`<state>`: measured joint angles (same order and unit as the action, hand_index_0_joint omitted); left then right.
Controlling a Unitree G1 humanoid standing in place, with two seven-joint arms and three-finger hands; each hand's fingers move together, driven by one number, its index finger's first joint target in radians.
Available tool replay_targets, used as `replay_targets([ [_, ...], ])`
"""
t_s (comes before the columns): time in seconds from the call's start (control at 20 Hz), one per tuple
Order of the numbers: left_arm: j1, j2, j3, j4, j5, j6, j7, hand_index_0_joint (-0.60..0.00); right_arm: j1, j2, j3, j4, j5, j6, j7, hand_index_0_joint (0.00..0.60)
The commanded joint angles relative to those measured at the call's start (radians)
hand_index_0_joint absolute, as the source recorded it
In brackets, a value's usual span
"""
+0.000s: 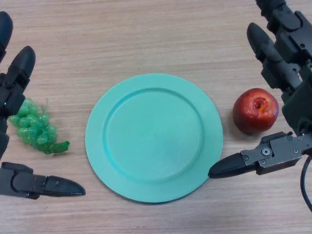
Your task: Pick up the green grapes and place it on the plate
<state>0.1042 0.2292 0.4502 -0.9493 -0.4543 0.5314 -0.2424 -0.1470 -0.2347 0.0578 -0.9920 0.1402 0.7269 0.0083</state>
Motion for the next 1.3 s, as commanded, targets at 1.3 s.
replay_targets([
  [1.3,-0.191,0.339,0.137,0.704,0.740,-0.476,-0.027,0.000,-0.025,0.017,-0.029,-0.034,-0.012,-0.106,0.018,0.000],
])
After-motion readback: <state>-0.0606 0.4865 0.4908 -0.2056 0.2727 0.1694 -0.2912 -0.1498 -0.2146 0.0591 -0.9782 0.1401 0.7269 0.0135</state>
